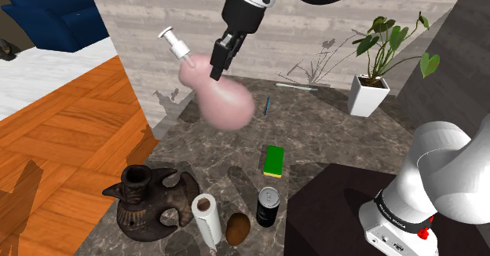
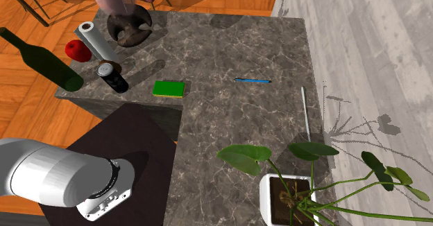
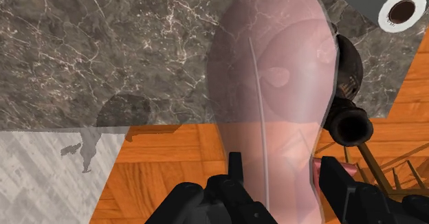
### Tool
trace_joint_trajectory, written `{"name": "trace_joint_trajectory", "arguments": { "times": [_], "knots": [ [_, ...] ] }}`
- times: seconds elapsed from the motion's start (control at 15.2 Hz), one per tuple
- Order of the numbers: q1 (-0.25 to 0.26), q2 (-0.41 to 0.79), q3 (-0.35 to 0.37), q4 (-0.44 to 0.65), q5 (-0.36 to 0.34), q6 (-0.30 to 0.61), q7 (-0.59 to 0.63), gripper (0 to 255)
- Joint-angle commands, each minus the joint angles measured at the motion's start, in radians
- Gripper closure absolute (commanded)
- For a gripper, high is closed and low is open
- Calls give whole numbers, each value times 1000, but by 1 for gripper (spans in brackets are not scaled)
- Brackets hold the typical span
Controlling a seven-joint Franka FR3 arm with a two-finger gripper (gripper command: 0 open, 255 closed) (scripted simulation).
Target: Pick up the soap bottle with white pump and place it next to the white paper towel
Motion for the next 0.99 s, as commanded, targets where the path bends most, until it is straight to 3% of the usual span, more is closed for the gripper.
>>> {"name": "trace_joint_trajectory", "arguments": {
  "times": [0.0, 0.92],
  "knots": [
    [1, -2, 1, -25, 1, 25, -2, 255],
    [5, 0, 5, -211, 13, 213, -15, 255]
  ]
}}
